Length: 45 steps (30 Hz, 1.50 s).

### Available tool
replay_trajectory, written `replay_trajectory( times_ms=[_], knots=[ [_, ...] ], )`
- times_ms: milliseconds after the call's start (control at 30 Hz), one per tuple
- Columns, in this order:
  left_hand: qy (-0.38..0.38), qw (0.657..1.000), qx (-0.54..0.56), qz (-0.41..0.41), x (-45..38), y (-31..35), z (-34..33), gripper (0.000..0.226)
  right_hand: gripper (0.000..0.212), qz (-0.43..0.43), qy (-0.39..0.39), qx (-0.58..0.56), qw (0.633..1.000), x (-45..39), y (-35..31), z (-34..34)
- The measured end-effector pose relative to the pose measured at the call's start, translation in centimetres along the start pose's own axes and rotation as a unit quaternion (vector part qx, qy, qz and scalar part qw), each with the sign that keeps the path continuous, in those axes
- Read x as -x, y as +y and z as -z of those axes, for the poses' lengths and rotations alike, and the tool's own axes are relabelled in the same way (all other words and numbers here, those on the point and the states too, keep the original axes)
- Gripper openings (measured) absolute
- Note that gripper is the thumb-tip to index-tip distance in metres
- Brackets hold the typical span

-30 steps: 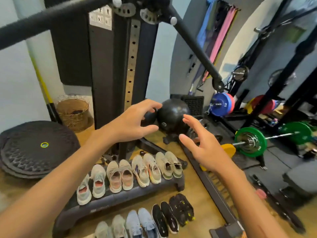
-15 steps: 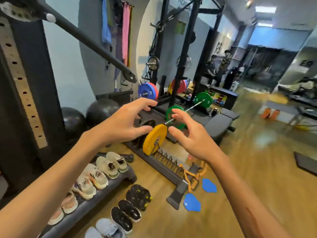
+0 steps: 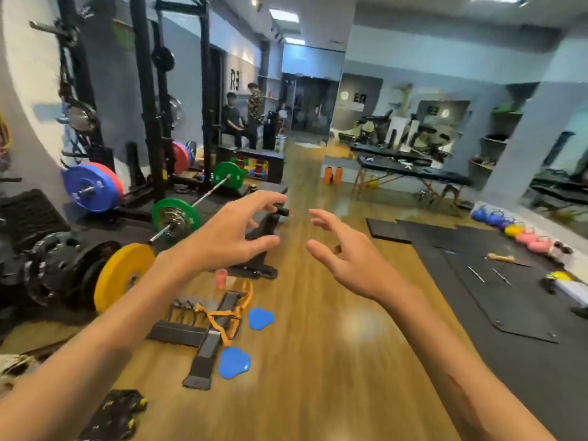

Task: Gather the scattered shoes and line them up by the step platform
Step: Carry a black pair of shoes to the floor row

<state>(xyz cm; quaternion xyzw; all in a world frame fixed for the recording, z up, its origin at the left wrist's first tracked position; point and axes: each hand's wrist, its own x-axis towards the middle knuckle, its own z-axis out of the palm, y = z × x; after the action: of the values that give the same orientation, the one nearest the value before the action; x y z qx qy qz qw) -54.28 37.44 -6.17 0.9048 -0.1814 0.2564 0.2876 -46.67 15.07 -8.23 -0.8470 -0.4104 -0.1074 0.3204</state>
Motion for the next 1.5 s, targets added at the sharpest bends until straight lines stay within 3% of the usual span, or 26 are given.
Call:
replay_trajectory(
  times_ms=[333,733,1000,1200,1500],
  knots=[
    [-0.086,0.978,0.127,-0.141,-18.5,10.1,-24.2,0.057,0.065,-0.195,0.142,0.070,0.968,12.1,18.9,14.6],
    [-0.218,0.909,0.269,-0.231,-40.4,14.4,-47.6,0.054,0.057,-0.399,0.255,0.116,0.873,17.6,40.3,25.9],
    [-0.275,0.868,0.311,-0.274,-50.6,19.4,-62.8,0.054,0.061,-0.433,0.293,0.131,0.842,20.4,54.0,33.2],
    [-0.288,0.860,0.327,-0.265,-57.5,23.7,-75.7,0.054,0.067,-0.426,0.287,0.140,0.847,24.9,65.5,40.1],
    [-0.302,0.864,0.326,-0.237,-68.3,30.3,-89.9,0.054,0.065,-0.428,0.268,0.117,0.855,27.4,81.9,51.9]
  ],
)
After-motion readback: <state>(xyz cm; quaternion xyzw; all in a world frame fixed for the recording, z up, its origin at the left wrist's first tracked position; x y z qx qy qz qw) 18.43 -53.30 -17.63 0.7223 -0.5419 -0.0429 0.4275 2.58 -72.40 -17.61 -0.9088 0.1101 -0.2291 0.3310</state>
